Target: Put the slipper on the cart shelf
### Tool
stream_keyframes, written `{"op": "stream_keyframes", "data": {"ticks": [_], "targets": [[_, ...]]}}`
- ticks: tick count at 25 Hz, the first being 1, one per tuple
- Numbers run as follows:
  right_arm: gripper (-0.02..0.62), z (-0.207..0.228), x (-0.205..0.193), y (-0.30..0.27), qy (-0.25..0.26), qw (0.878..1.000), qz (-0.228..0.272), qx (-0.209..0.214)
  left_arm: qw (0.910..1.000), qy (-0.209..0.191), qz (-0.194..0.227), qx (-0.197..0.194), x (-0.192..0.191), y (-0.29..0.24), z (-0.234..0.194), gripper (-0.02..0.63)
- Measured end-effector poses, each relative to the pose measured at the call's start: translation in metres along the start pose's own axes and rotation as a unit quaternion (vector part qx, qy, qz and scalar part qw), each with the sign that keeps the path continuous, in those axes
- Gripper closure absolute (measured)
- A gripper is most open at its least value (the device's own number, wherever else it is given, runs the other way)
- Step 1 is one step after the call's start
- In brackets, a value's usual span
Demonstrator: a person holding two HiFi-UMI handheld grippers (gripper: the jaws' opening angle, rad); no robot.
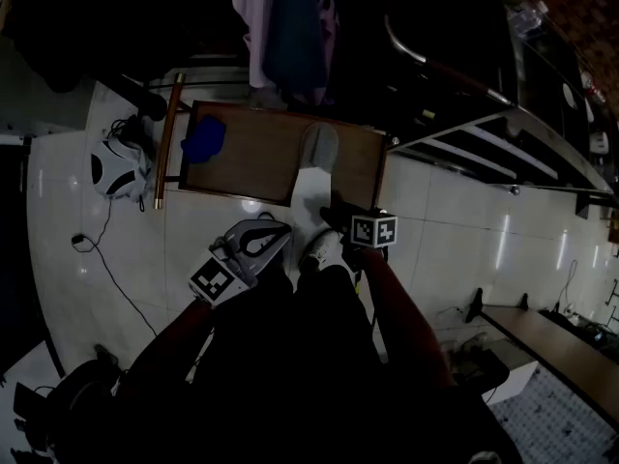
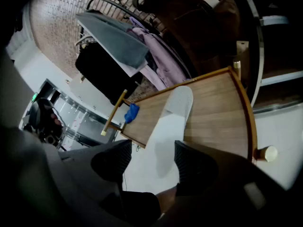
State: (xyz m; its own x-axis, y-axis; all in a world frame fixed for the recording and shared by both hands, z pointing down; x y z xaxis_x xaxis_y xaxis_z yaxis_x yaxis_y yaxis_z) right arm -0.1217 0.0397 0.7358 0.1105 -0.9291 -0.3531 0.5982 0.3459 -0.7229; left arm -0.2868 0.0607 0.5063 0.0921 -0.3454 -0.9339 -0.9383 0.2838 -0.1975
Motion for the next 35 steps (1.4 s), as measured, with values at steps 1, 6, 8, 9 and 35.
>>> {"op": "stream_keyframes", "data": {"ticks": [1, 6, 8, 9, 35], "targets": [[0.315, 0.005, -0.001, -0.01, -0.019, 1.0, -0.009, -0.002, 1.0, 0.003, -0.002, -0.002, -0.003, 0.002, -0.006, 0.601], [0.272, 0.031, -0.004, -0.056, -0.082, 0.995, -0.06, -0.022, 1.0, 0.003, -0.001, -0.005, -0.01, 0.008, -0.032, 0.601], [0.272, 0.037, -0.01, -0.069, -0.095, 0.992, -0.085, -0.024, 1.0, 0.004, -0.002, -0.005, -0.01, 0.012, -0.036, 0.601], [0.272, 0.039, -0.013, -0.074, -0.104, 0.99, -0.096, -0.022, 1.0, 0.005, -0.004, -0.004, -0.011, 0.014, -0.038, 0.601], [0.535, -0.019, 0.013, -0.008, -0.102, 0.993, -0.005, 0.065, 0.9995, 0.018, 0.021, 0.015, -0.008, 0.025, -0.037, 0.601]]}}
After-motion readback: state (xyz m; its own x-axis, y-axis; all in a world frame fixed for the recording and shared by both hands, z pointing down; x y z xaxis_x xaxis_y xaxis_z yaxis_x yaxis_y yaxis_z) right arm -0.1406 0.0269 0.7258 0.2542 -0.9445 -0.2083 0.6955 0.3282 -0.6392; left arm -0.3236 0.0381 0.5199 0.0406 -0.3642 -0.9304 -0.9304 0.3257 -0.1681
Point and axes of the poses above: the fingertips, and each gripper's own axes: y backward along the fingers, z to its right, x out of its top, the point moved 4 cm from there along y, backward along the fingers, and after that the axes turned 7 degrees about -x, right-handed, at the moved point
